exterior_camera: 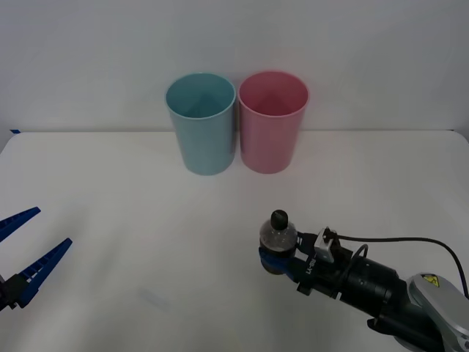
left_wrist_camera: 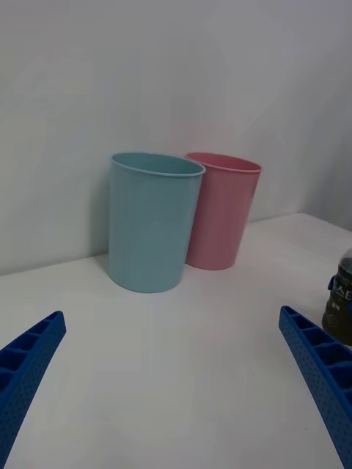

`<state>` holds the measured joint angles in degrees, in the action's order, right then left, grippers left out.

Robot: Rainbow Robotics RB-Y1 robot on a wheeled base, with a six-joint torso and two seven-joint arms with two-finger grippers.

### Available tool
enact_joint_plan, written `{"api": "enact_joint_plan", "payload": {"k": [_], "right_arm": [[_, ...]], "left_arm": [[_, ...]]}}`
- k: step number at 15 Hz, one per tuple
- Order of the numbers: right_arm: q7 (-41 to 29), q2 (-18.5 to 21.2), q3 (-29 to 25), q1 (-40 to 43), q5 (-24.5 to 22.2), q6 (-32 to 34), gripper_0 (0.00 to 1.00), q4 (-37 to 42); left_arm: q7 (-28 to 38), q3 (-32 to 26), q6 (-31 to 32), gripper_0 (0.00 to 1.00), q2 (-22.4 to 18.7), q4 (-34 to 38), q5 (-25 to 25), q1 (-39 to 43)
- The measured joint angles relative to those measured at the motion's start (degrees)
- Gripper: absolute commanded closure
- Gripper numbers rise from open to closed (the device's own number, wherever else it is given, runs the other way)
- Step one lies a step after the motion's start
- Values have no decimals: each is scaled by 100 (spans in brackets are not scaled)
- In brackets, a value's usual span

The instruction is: Grasp the object on the table and drop it into the matching bin: aluminum can to the light blue bin, PET bottle to the pink bin.

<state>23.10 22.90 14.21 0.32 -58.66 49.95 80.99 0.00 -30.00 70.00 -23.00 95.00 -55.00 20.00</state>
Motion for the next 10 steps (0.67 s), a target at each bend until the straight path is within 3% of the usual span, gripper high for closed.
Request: {"api": "enact_joint_plan", "payload": {"k": [10], "right_arm": [[-2076, 664, -157, 282, 241, -969, 100, 2046]], "left_arm": [[0, 0, 0, 0, 0, 0, 0, 0]]}}
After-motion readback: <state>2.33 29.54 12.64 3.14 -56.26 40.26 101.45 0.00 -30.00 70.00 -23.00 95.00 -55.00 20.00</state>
